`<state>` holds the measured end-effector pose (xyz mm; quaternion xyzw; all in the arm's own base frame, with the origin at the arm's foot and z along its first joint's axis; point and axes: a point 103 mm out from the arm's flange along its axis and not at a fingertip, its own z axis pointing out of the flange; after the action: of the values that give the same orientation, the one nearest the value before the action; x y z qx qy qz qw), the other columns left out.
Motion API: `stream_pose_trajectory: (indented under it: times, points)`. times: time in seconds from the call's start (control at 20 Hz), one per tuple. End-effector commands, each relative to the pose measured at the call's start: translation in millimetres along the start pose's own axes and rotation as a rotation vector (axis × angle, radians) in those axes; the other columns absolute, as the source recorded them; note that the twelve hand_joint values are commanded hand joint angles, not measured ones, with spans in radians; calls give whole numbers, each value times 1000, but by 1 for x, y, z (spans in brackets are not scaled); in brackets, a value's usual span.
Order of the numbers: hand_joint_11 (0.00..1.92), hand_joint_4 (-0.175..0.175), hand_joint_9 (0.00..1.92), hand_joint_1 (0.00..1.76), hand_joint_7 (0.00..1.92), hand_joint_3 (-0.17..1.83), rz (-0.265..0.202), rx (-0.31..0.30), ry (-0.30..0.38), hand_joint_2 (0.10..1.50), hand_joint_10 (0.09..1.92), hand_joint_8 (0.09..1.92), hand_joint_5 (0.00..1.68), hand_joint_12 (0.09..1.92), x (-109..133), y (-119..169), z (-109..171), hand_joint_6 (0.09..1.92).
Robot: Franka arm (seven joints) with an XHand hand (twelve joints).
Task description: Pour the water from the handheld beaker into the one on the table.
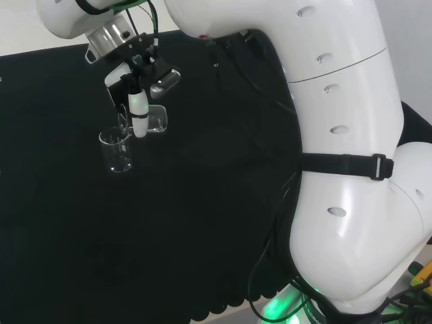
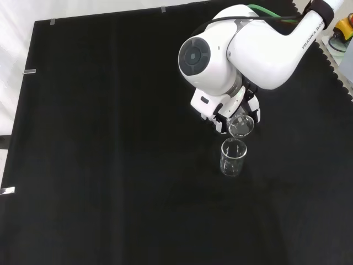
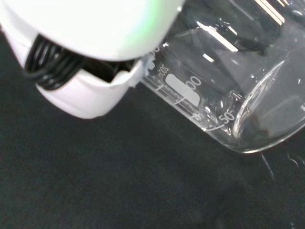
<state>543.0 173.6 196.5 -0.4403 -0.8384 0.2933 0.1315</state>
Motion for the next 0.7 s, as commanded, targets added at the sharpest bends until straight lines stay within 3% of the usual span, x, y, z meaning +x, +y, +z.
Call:
stream_pose_trajectory:
  times: [0.05,0.7]
  points:
    - [993,-175,1345,1449,1460,931,4,7,-7,466,835,525,1239,879,2,0,-1,674]
    - [994,-175,1345,1449,1460,933,18,33,-38,465,838,525,1240,874,13,7,-7,673]
